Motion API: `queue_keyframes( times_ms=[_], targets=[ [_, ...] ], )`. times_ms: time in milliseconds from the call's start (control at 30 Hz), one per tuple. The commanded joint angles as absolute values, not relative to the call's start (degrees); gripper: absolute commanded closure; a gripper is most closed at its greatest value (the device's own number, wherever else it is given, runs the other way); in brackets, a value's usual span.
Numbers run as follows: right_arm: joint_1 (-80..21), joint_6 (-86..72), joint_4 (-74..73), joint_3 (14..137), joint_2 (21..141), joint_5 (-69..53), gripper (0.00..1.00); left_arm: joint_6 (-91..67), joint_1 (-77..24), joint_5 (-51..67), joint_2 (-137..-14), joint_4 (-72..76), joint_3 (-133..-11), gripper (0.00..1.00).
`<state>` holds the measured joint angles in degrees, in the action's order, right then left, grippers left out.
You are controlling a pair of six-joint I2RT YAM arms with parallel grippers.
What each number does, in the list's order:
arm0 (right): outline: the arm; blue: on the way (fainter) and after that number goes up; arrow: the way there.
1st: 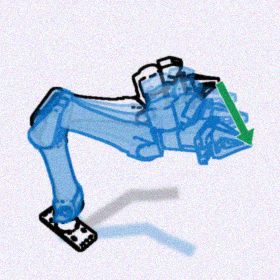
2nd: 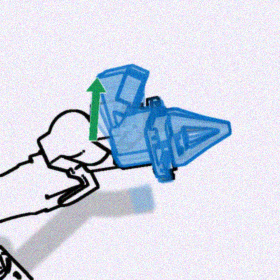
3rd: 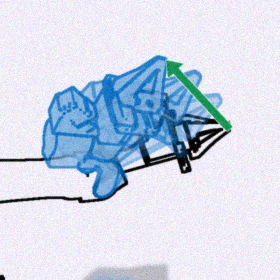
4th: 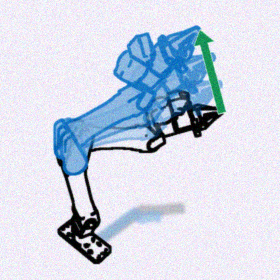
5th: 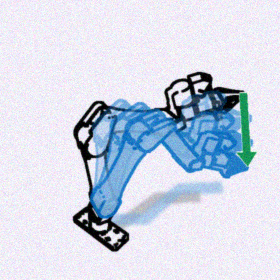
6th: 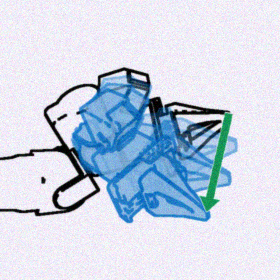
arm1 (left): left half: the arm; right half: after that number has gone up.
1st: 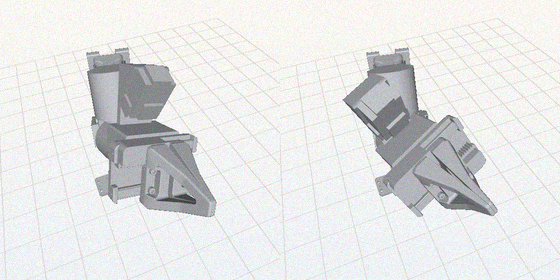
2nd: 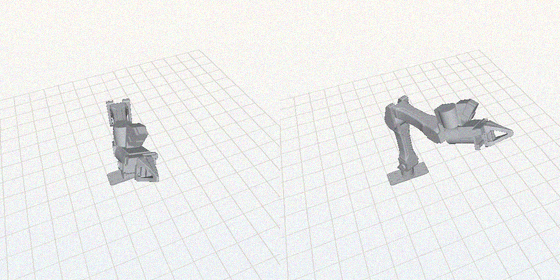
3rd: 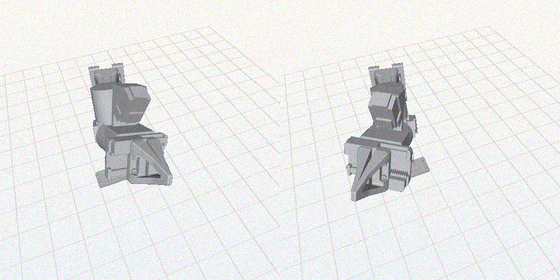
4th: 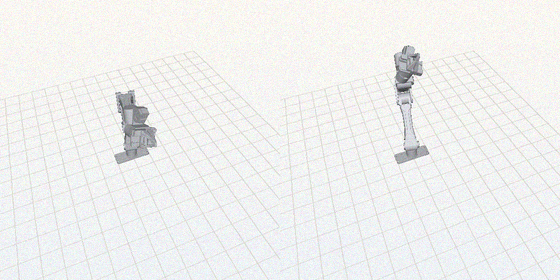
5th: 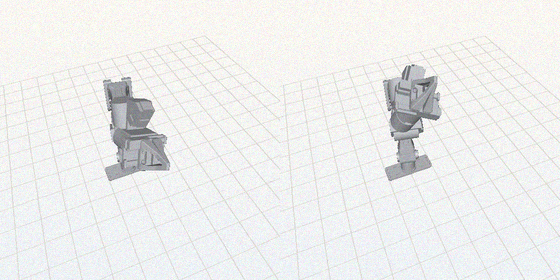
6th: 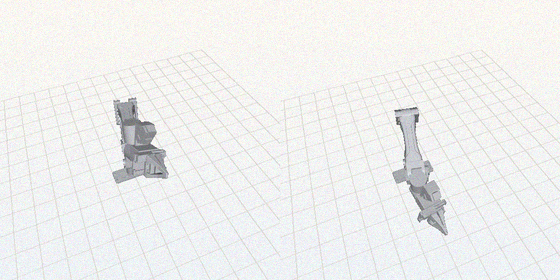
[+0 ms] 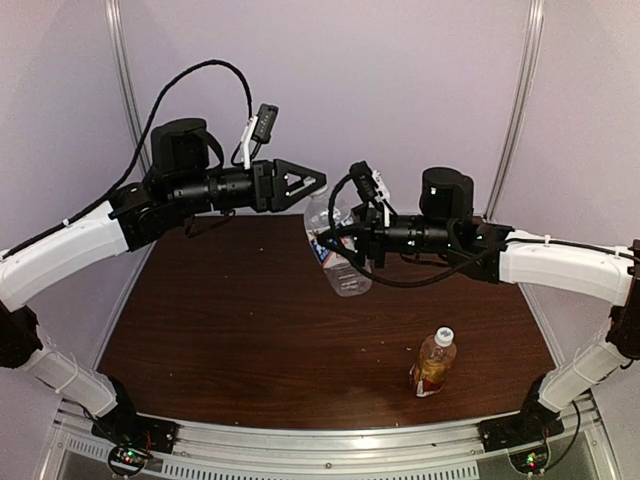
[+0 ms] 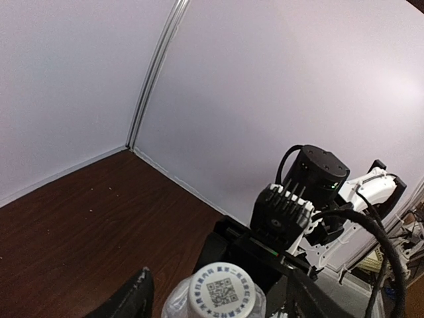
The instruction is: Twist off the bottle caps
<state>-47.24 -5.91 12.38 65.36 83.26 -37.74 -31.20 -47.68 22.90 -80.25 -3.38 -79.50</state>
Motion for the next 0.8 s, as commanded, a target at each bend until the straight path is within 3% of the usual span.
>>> queue_keyframes(
  times_ms=[0,100,267,433,767],
  targets=[
    [-47.20,-5.01,11.35,65.78,81.47,-41.16,0.55,-27.24,-47.20,24.42,-78.65,-0.72,-79.50,0.22],
    [-47.20,-4.51,10.63,66.19,81.63,-44.92,0.54,-22.52,-46.32,30.06,-77.89,-0.83,-79.48,0.12],
    [-47.20,-5.35,11.15,66.96,82.47,-55.05,0.54,-16.68,-43.43,42.88,-77.47,-2.77,-79.97,0.08],
    [-47.20,-7.82,13.33,67.56,83.81,-62.67,0.53,-8.44,-42.98,51.79,-76.74,-4.59,-79.11,0.09],
    [-47.62,-9.94,14.01,69.25,86.12,-67.85,0.53,-8.09,-42.80,61.49,-79.19,-0.38,-79.00,0.22]
  ],
)
